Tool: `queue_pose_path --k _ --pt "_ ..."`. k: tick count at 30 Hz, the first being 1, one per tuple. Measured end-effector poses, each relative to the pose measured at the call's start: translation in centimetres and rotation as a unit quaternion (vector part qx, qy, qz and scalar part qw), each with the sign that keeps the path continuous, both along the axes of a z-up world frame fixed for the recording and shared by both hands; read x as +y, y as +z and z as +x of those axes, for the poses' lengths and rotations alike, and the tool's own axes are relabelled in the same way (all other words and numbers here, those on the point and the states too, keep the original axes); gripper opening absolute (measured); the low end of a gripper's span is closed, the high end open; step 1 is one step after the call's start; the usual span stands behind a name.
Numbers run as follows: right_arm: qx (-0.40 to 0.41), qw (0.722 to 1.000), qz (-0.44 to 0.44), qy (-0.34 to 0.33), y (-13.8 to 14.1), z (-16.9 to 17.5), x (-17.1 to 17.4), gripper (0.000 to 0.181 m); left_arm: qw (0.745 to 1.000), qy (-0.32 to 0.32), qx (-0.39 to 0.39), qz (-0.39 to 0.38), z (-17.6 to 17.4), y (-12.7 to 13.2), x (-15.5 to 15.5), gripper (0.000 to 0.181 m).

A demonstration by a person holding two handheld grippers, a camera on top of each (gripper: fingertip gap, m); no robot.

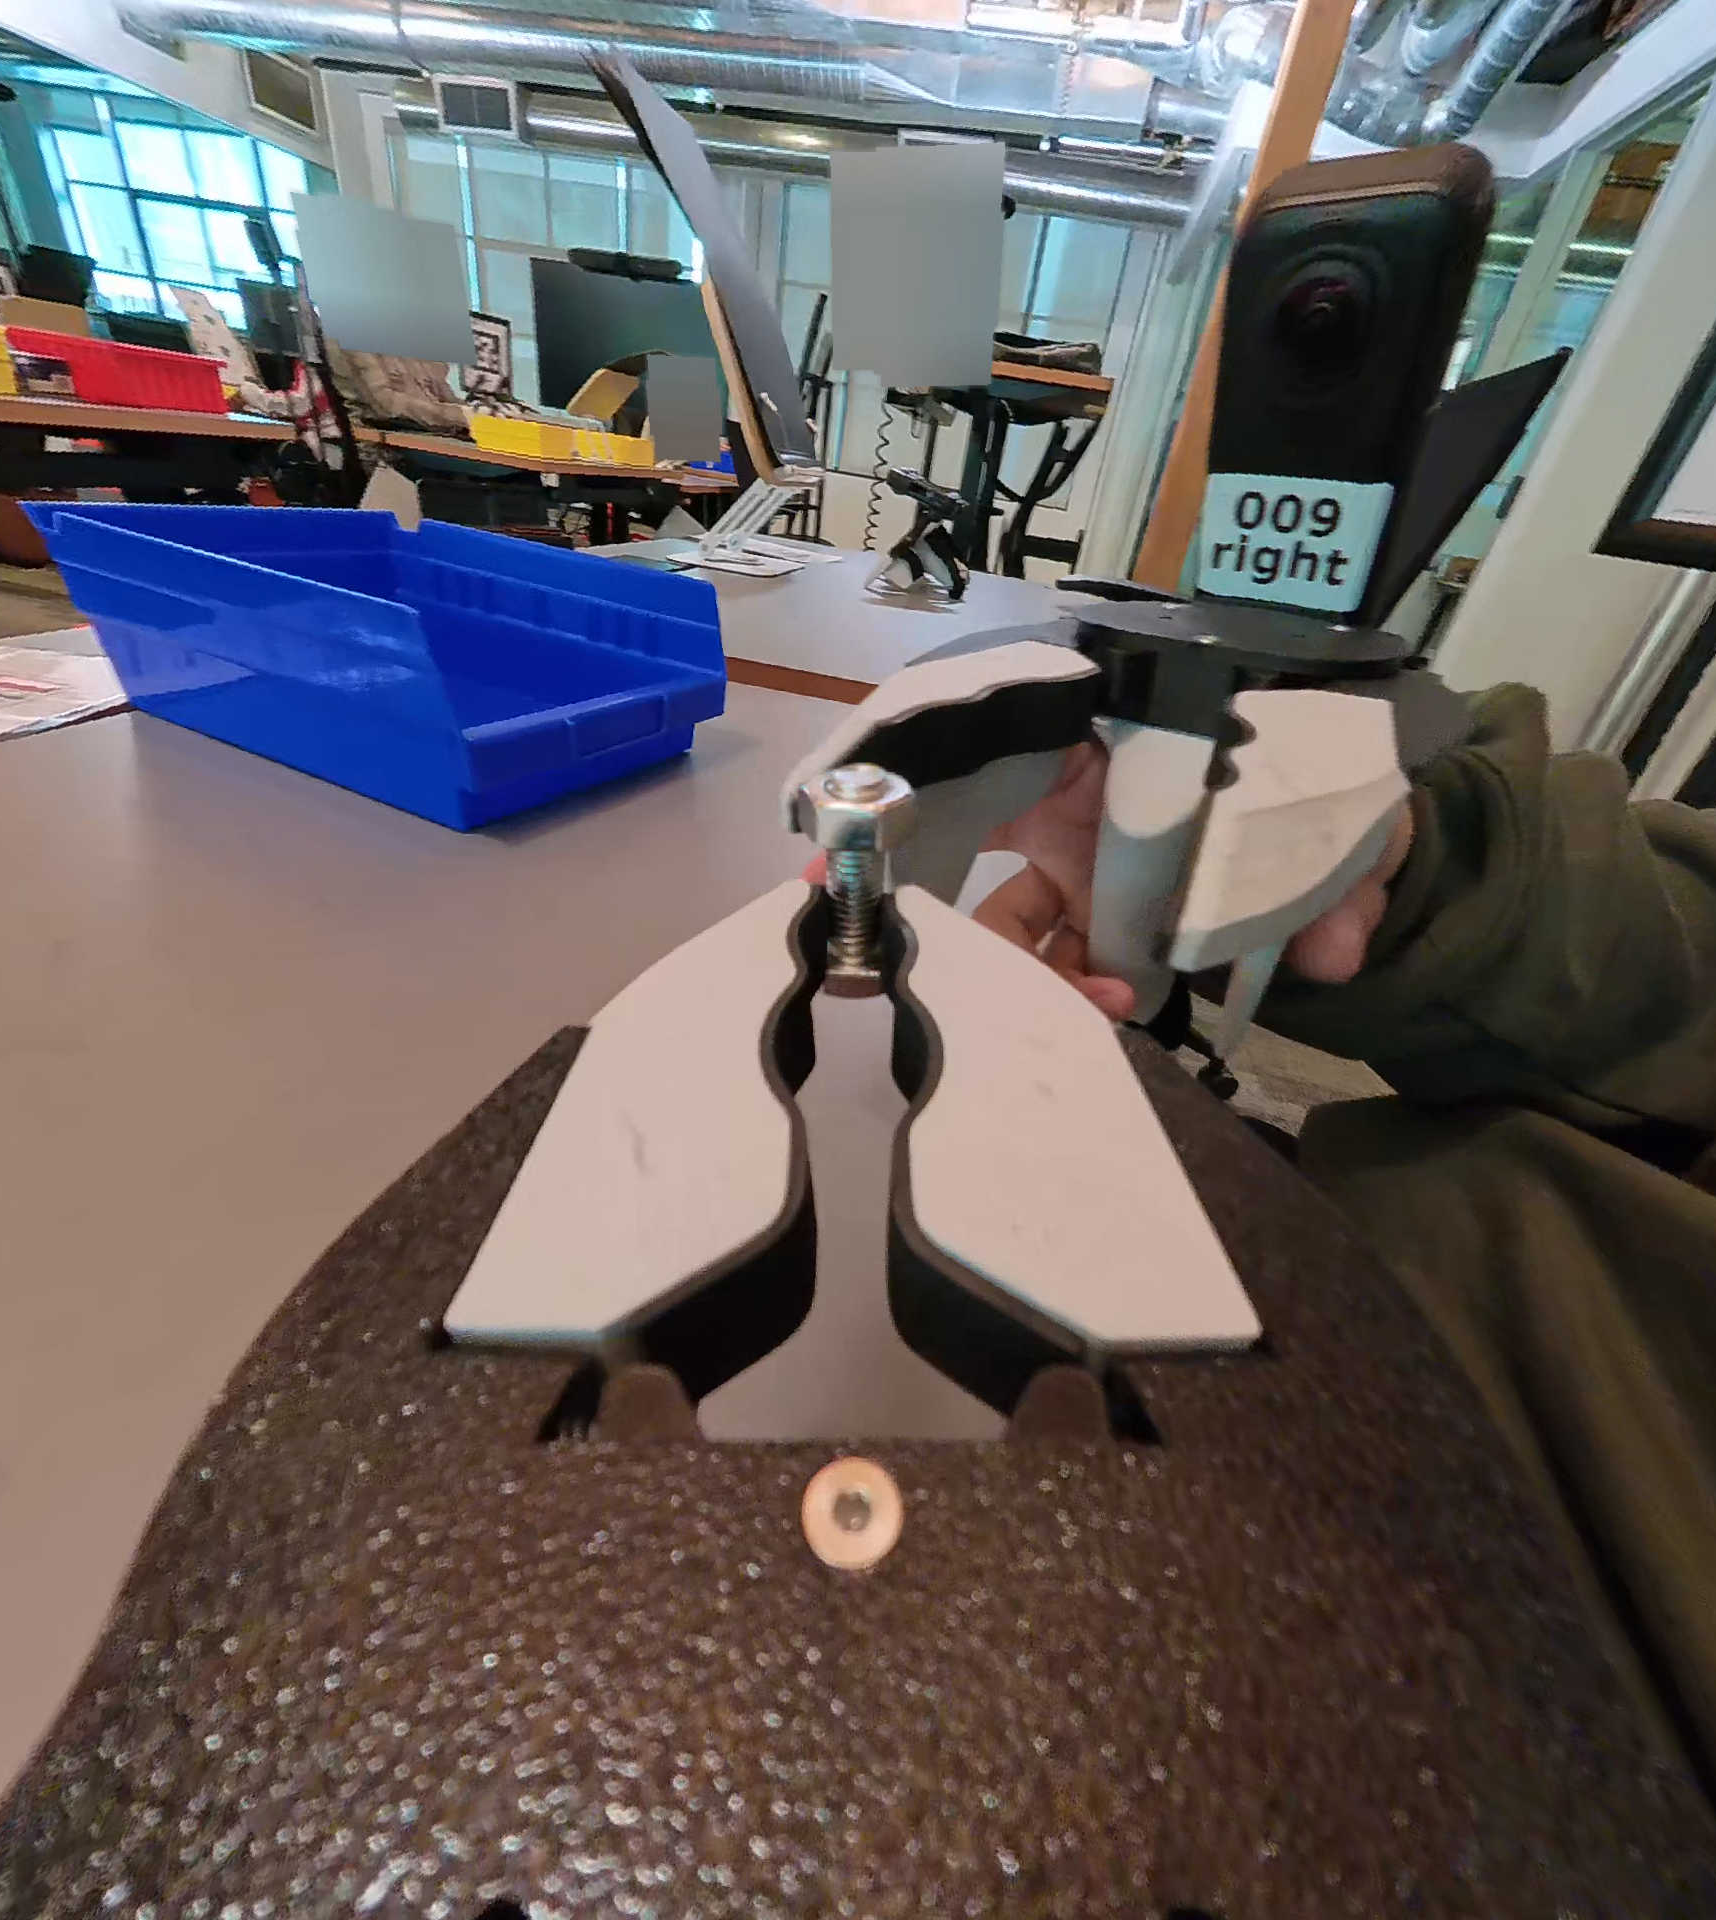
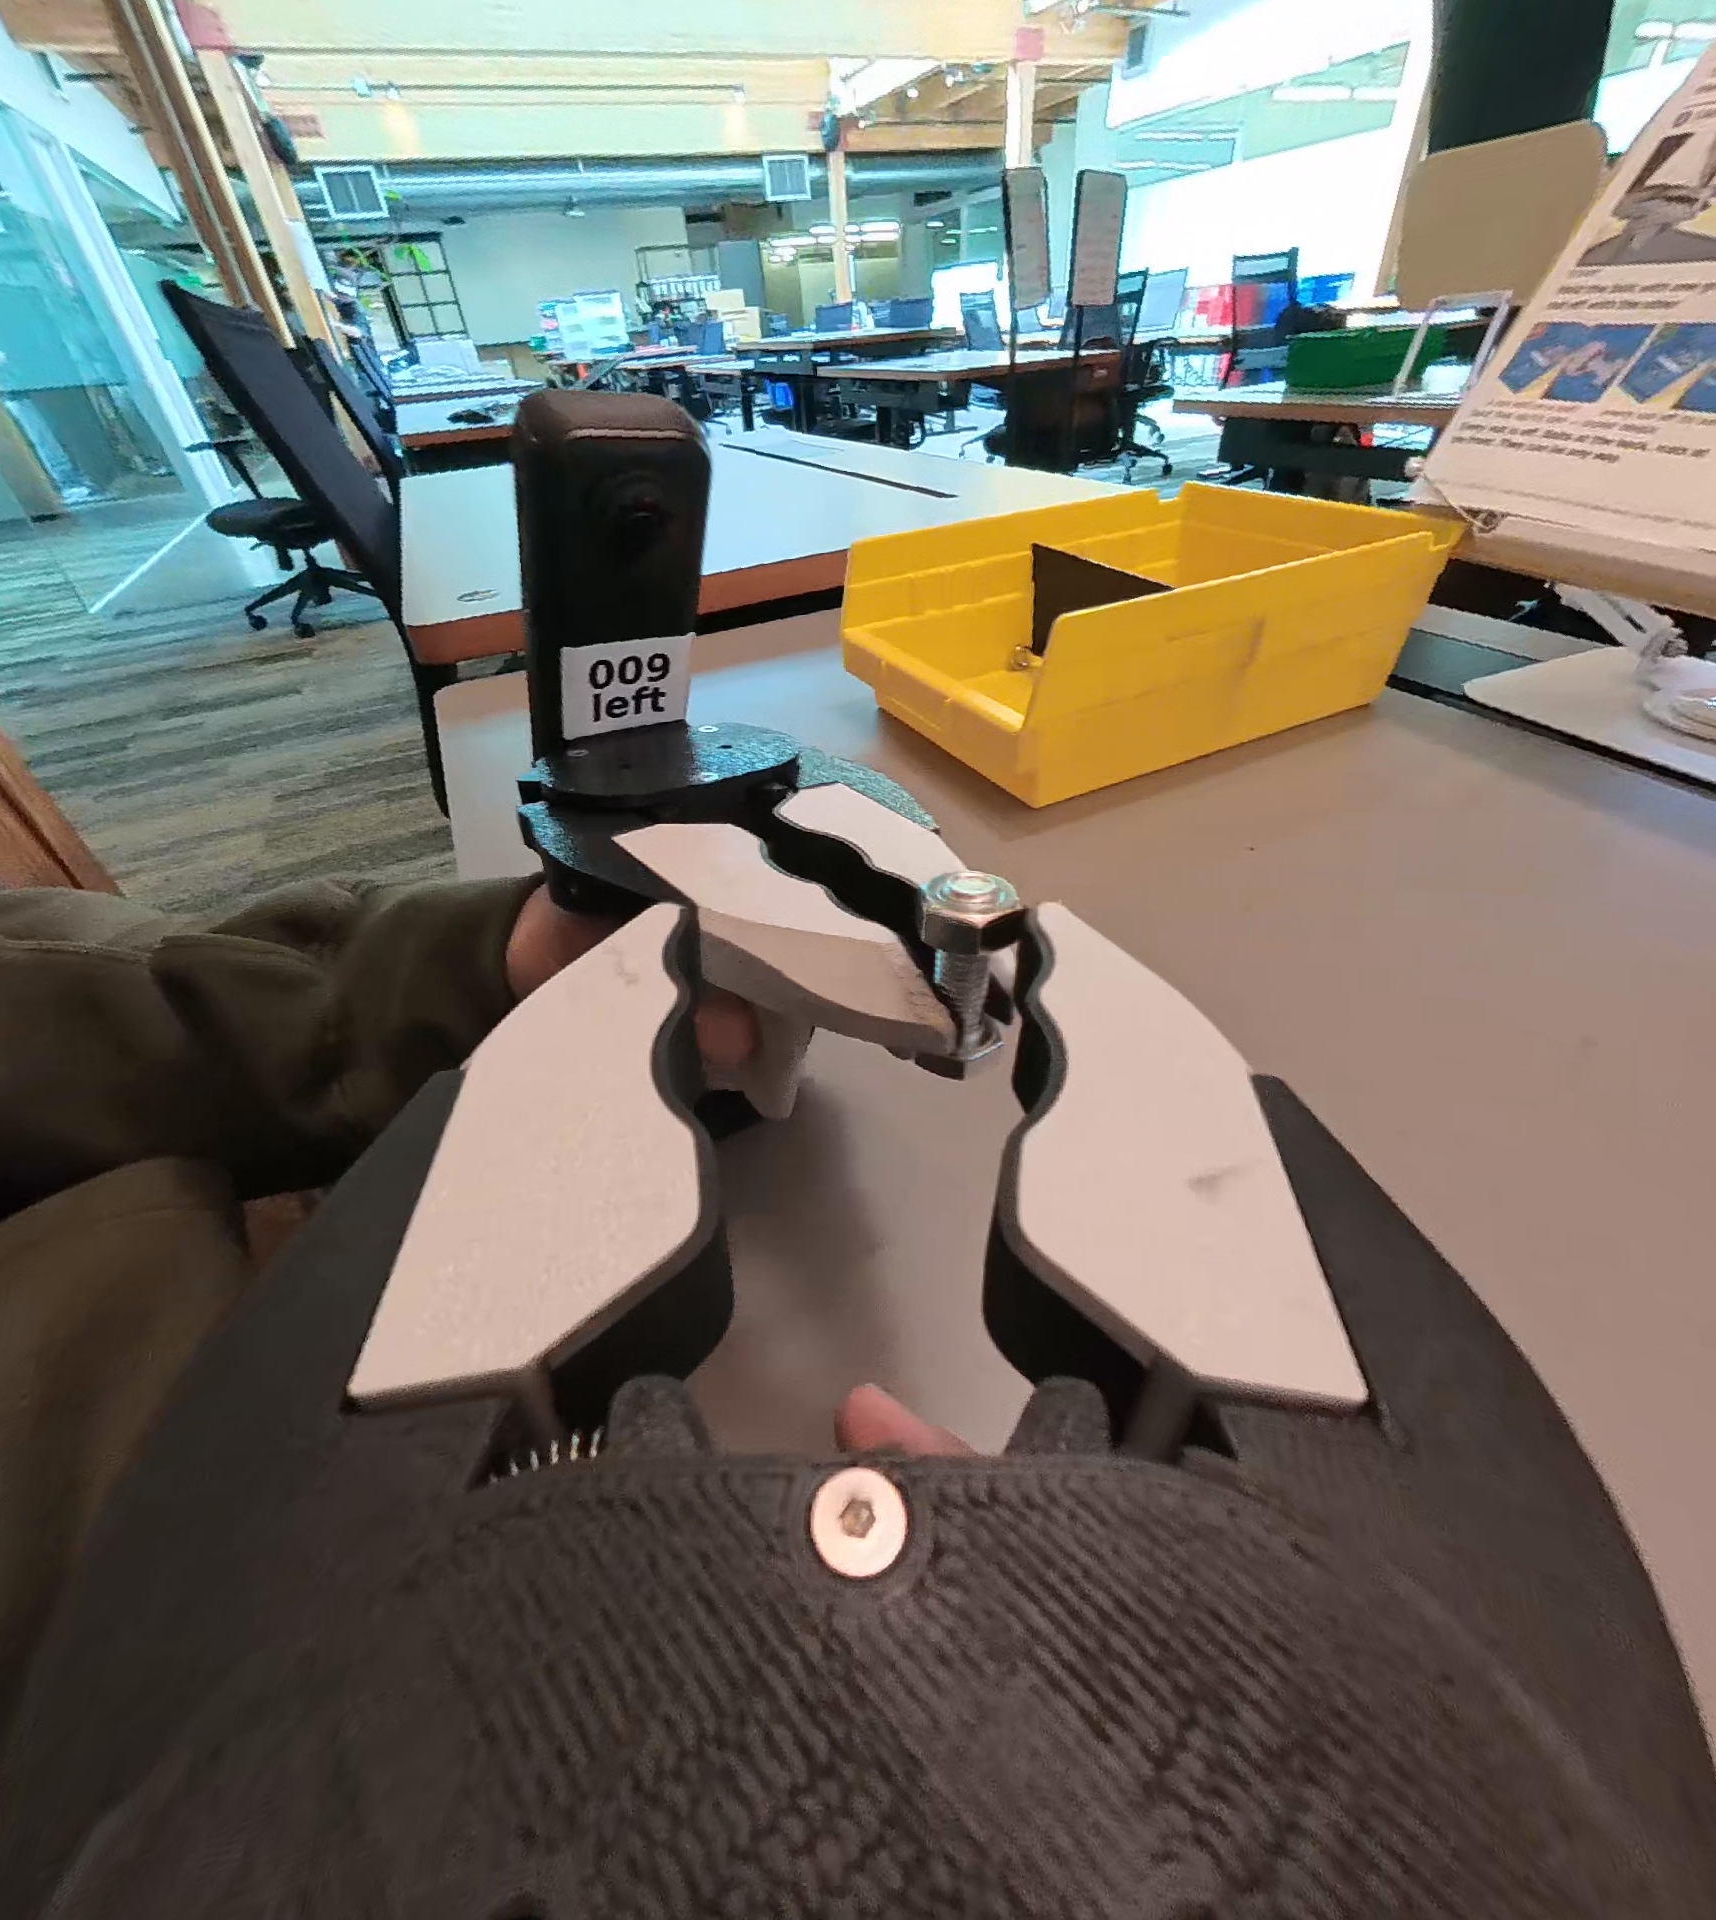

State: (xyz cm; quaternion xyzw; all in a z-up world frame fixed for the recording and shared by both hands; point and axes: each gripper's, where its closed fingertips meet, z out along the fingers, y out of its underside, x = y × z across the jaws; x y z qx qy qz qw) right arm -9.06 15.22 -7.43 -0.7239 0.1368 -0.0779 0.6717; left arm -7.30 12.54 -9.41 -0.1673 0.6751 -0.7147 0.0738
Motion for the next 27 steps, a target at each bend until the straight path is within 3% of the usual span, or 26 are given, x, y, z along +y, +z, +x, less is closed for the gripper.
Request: queue_pose_path --k 3,7,11,14,19,23,27 --pt "-0.002 1.000 -0.008 -0.005 0.1 0.1 -0.3 0.055 1.000 0.020 0.005 -0.003 0.5 0.0 0.3 0.009" --pt "-0.009 0.999 0.014 0.043 1.0 -1.0 -0.8 0.028 1.000 0.028 0.013 -0.006 0.8 0.0 0.5 0.009" --pt "-0.028 0.998 -0.003 -0.050 0.7 1.6 -1.7 0.048 1.000 0.021 0.007 0.002 0.6 -0.1 0.2 0.009" --pt "-0.022 0.998 -0.011 -0.060 0.1 2.0 -1.6 0.062 1.000 0.007 0.004 0.003 0.2 -0.1 0.1 0.009" --pt "-0.012 1.000 -0.001 -0.005 -0.1 0.3 -0.3 0.054 1.000 -0.001 0.004 0.009 0.0 -0.2 -0.2 0.009" --pt "-0.019 1.000 -0.010 -0.011 0.2 0.5 -0.8 0.043 1.000 0.015 0.015 -0.003 0.5 -0.1 0.3 0.009" --pt "-0.022 0.998 0.009 -0.053 0.6 1.8 -1.6 0.048 1.000 0.005 0.006 0.007 0.2 -0.2 -0.1 0.009"
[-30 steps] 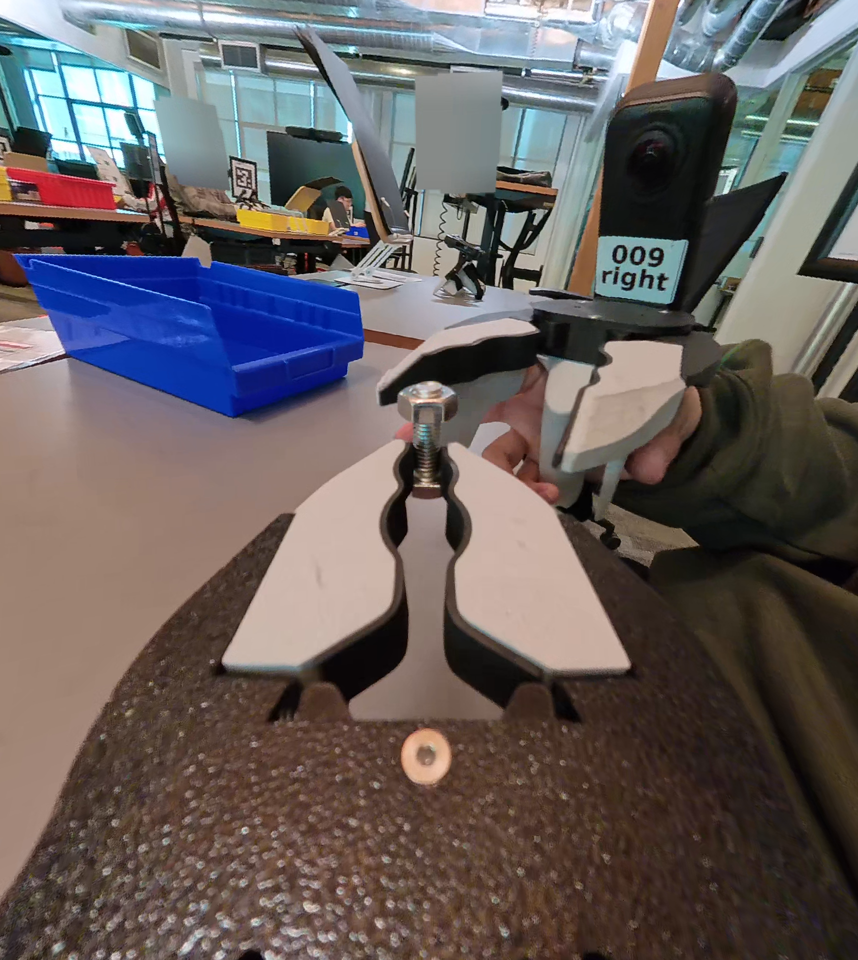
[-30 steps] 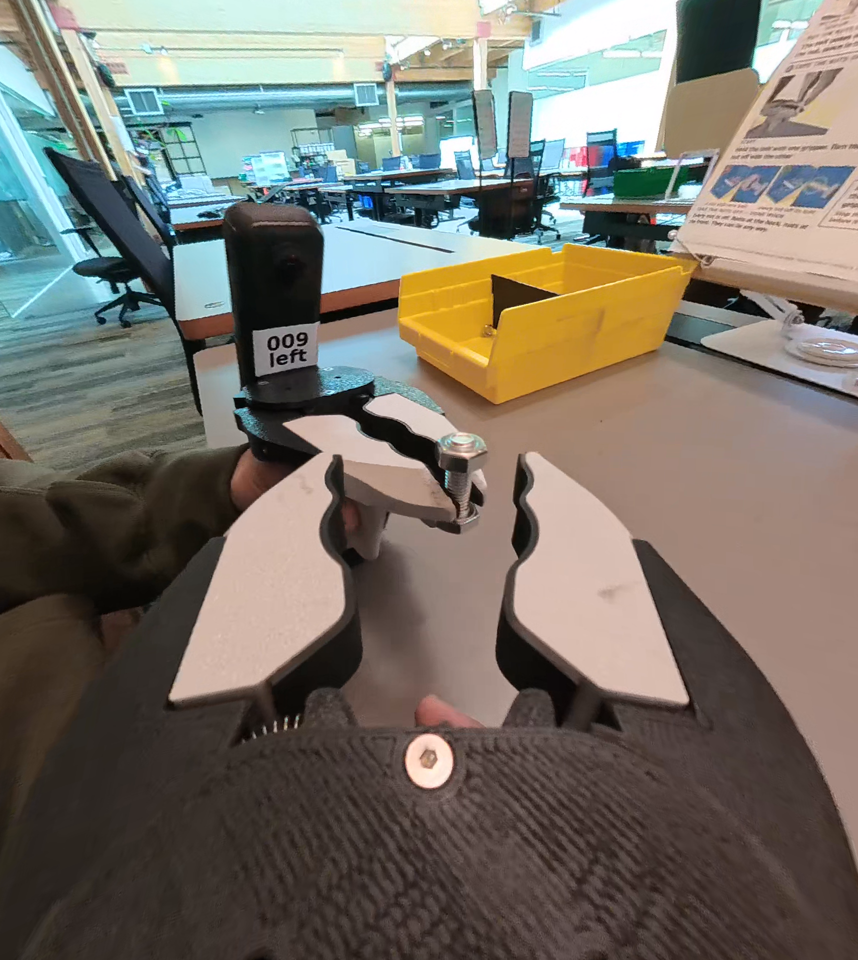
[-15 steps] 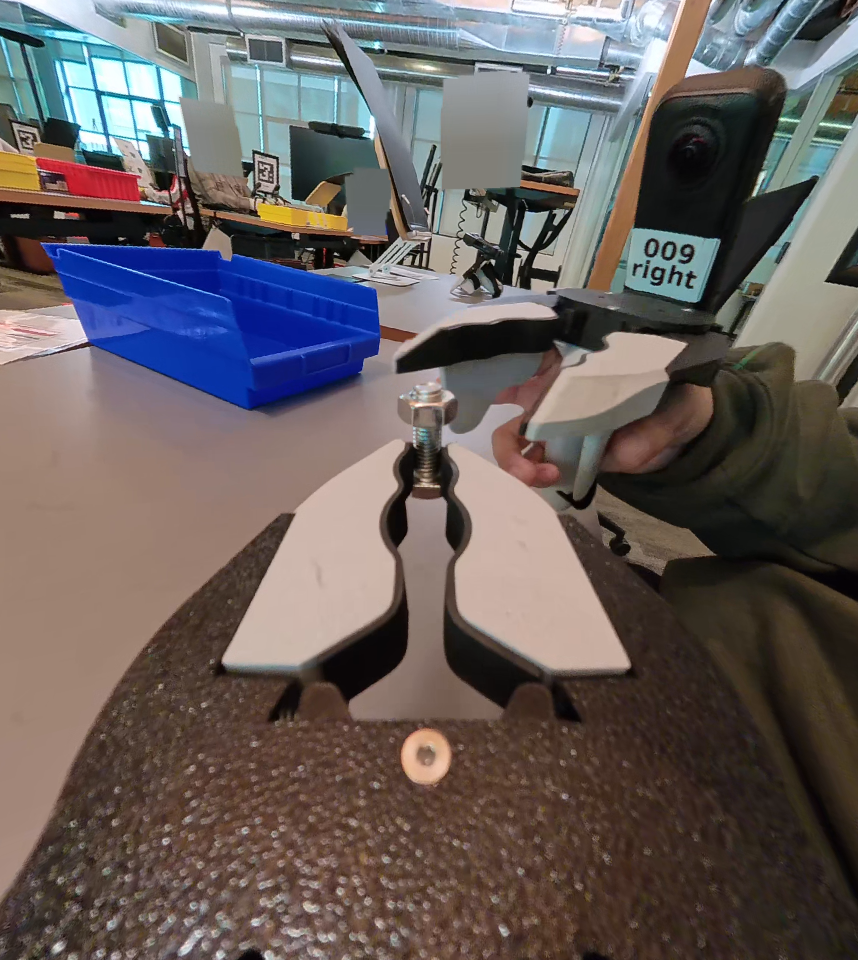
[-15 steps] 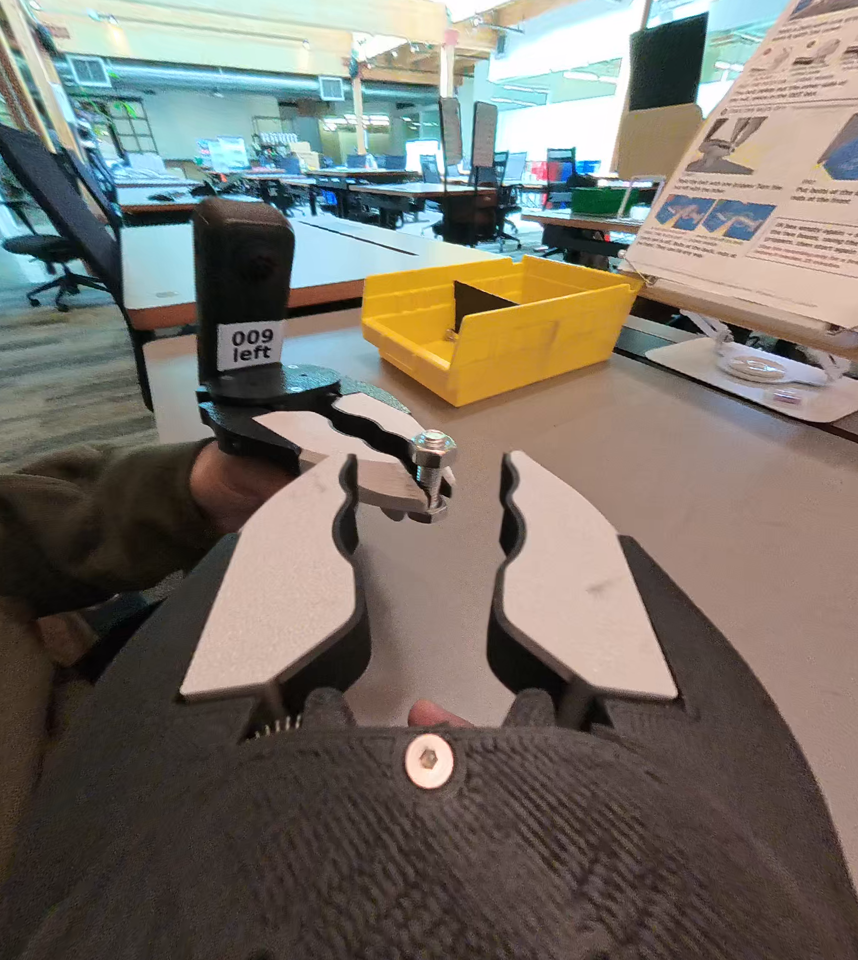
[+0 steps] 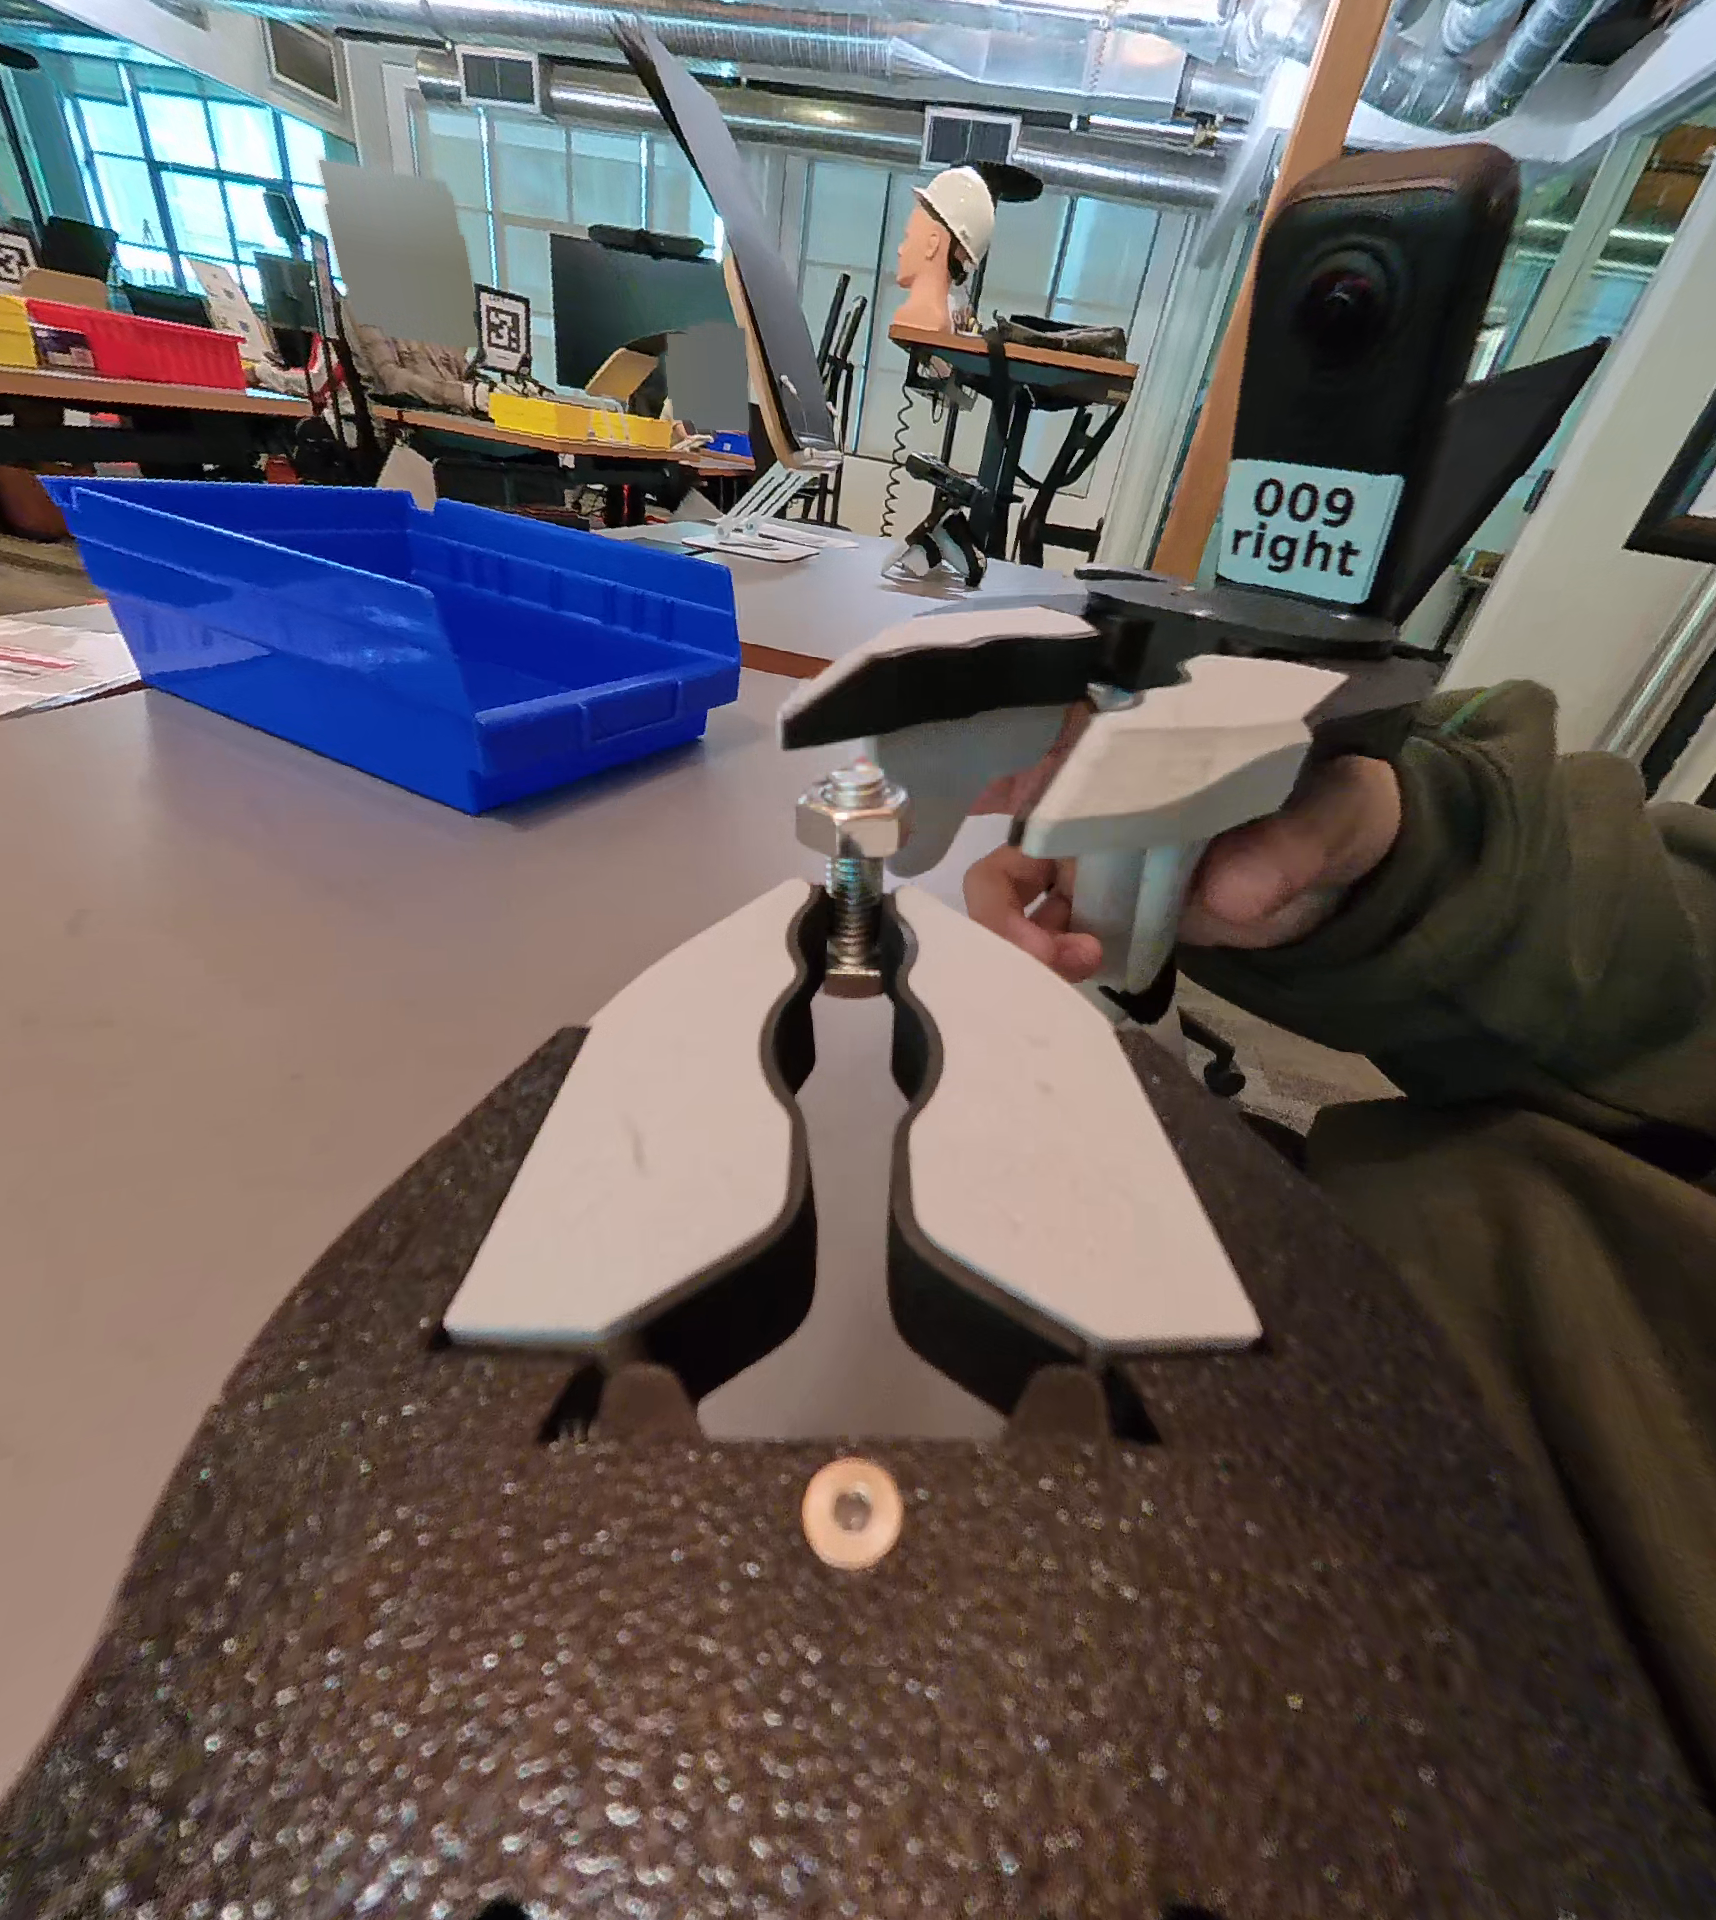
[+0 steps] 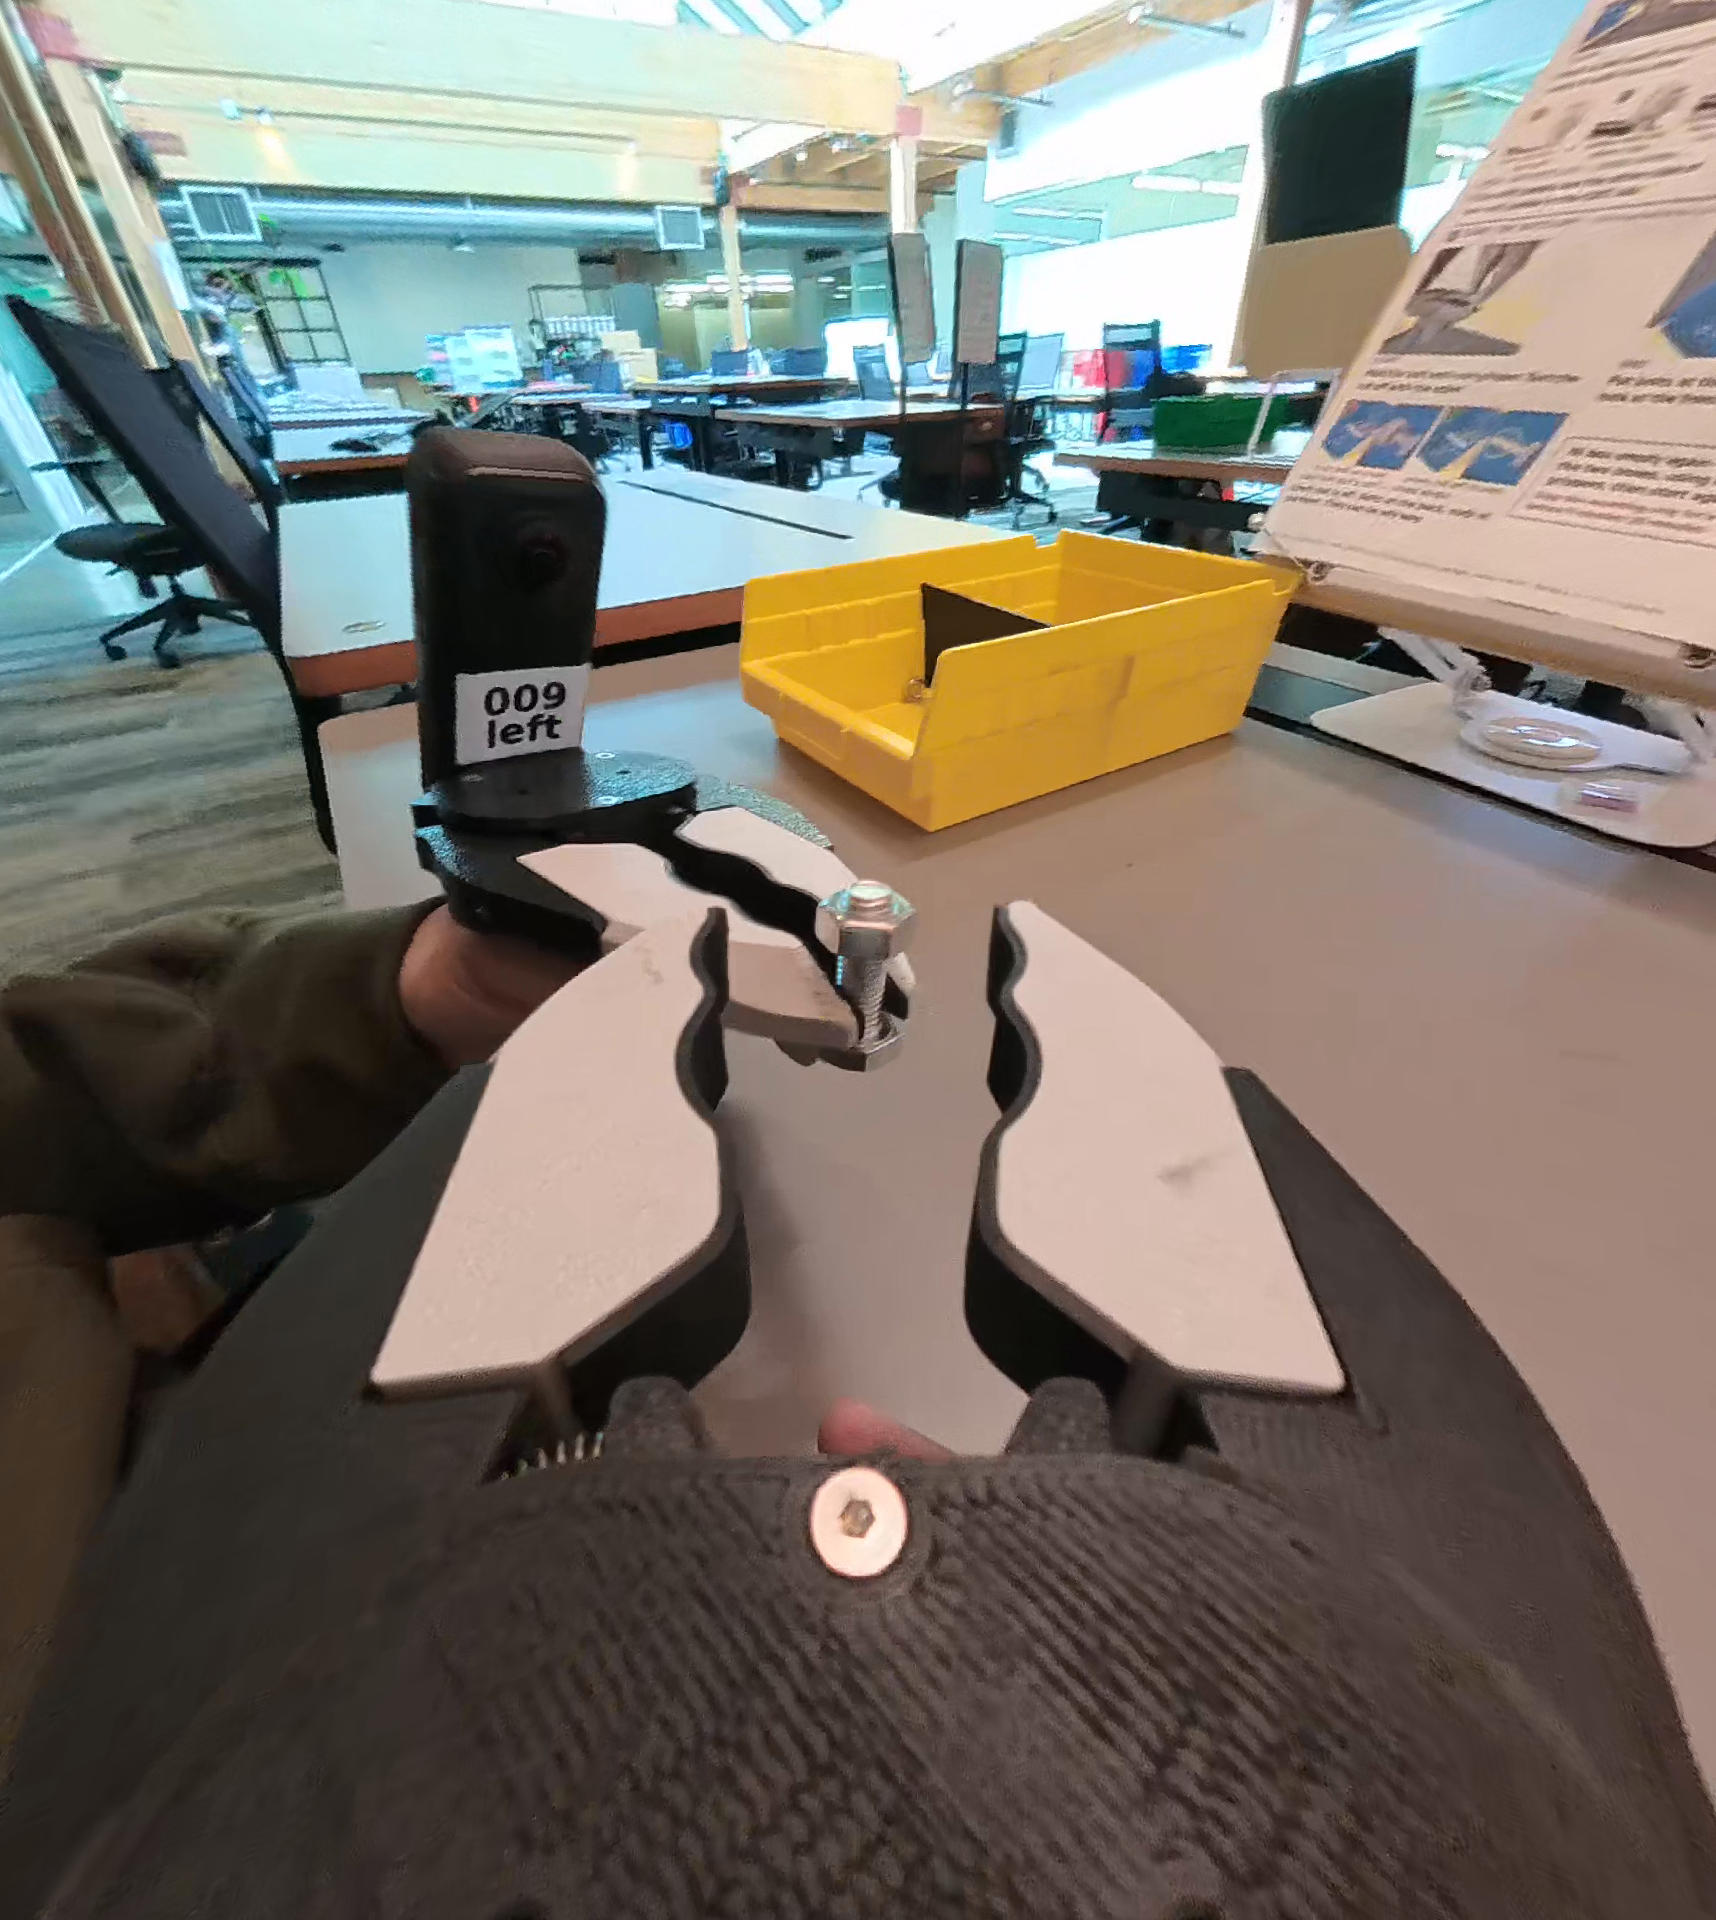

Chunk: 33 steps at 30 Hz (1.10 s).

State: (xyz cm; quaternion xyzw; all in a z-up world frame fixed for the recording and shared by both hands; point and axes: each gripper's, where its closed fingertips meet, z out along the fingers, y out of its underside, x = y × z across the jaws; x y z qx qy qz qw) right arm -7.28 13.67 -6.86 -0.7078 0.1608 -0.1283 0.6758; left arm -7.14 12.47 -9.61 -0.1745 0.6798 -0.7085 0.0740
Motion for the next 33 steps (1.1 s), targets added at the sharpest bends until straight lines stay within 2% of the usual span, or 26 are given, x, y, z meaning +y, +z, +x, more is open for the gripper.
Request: queue_pose_path --k 9,10,19,23,26,29,31,33 --pt "0.024 1.000 0.002 0.016 -0.7 -0.1 0.3 0.026 1.000 -0.017 -0.011 0.000 -0.6 0.1 -0.4 0.009" --pt "0.026 0.999 0.003 0.021 -0.8 -0.2 0.4 0.019 1.000 -0.016 -0.012 0.002 -0.6 0.1 -0.4 0.009" --pt "0.005 1.000 -0.002 0.017 -0.6 0.0 0.3 0.019 1.000 0.001 -0.022 -0.003 -0.2 0.3 -0.4 0.010" --pt "-0.011 1.000 -0.008 0.001 -0.2 0.9 -0.4 0.019 0.997 0.061 -0.050 0.017 0.9 0.3 0.3 0.040" --pt "-0.045 0.997 -0.033 -0.053 1.0 3.9 -2.7 0.019 0.994 0.083 -0.064 0.029 1.2 0.6 0.9 0.044" --pt "-0.088 0.980 -0.089 -0.158 2.5 9.7 -7.2 0.019 0.993 0.092 -0.067 0.034 1.4 0.9 1.5 0.040" --pt "-0.113 0.948 -0.169 -0.244 2.9 14.5 -11.2 0.019 0.992 0.100 -0.062 0.039 1.7 0.9 2.0 0.039" --pt "-0.134 0.897 -0.267 -0.326 2.8 19.3 -15.7 0.019 0.992 0.103 -0.060 0.043 1.9 0.8 2.4 0.037"
